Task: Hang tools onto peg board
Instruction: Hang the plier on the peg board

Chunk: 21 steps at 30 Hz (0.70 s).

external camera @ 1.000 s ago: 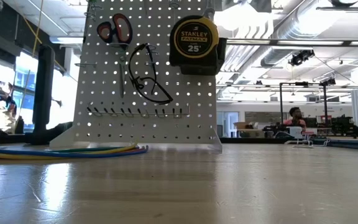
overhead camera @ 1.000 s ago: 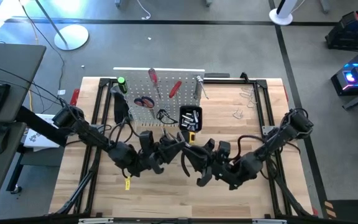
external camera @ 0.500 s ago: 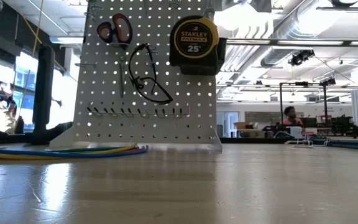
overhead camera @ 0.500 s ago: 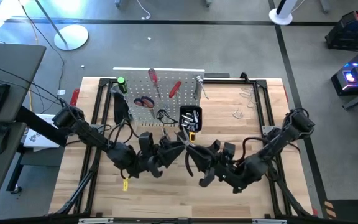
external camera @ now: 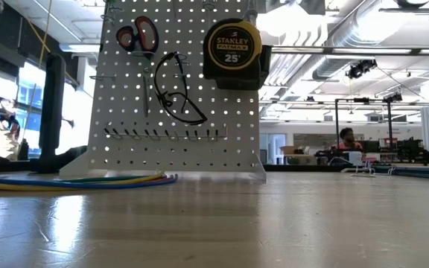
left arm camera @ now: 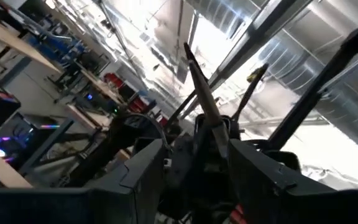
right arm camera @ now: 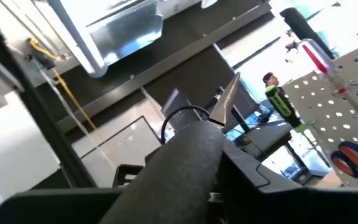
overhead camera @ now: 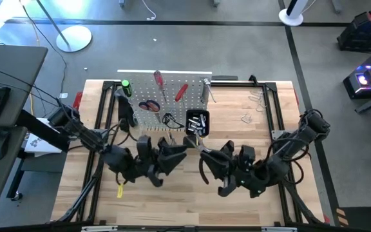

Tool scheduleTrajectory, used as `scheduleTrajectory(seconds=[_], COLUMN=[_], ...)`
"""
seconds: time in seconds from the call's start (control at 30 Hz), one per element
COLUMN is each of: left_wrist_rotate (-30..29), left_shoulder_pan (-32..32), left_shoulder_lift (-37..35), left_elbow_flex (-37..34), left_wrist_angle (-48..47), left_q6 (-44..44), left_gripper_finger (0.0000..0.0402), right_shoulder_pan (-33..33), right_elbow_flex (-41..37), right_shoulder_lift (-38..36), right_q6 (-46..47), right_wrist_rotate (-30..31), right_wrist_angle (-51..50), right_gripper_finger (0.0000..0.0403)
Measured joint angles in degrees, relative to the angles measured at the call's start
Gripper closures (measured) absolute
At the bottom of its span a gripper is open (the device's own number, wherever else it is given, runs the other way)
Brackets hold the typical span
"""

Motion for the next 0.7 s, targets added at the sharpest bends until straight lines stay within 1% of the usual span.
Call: scheduleTrajectory(seconds=[0.13, 0.2, 0.3, 0.4, 0.47, 0.57, 0.63, 0.7], left_wrist_rotate=[-0.17, -1.36, -3.75, -4.47, -4.08, -2.3, -0.6, 1.48], left_shoulder_pan=[-2.35, -3.8, -5.97, -7.86, -8.88, -9.77, -9.76, -9.11], left_shoulder_lift=[-1.36, -2.75, -5.98, -8.74, -10.22, -11.71, -11.55, -11.1], left_elbow_flex=[-0.55, -1.45, -2.53, -2.58, -2.58, -2.2, -0.96, 0.9], left_wrist_angle=[-4.24, -7.07, -11.28, -16.43, -18.59, -22.53, -27.9, -34.74], left_q6=[0.34, 0.6, 0.55, 0.57, 1.86, 4.69, 4.03, 1.1], left_gripper_finger=[0.0233, 0.0233, 0.0233, 0.0233, 0.0233, 0.0233, 0.0233, 0.0233], right_shoulder_pan=[1.71, 2.9, 4.53, 5.19, 5.04, 3.47, 2.02, 0.75], right_elbow_flex=[-0.02, -0.02, -0.02, -0.04, -0.04, -0.04, -0.06, -0.09], right_shoulder_lift=[-0.88, -1.89, -3.54, -5.0, -5.98, -6.48, -6.39, -6.37], right_q6=[-0.16, 0.31, 4.45, 11.19, 16.4, 25.23, 30.31, 34.27], right_wrist_rotate=[-1.2, -1.28, -1.49, -2.92, -6.81, -15.44, -21.96, -26.79], right_wrist_angle=[-2.27, -5.22, -12.57, -22.01, -27.65, -35.03, -39.58, -43.63], right_gripper_finger=[0.0337, 0.0337, 0.0337, 0.0337, 0.0337, 0.0337, 0.0337, 0.0337])
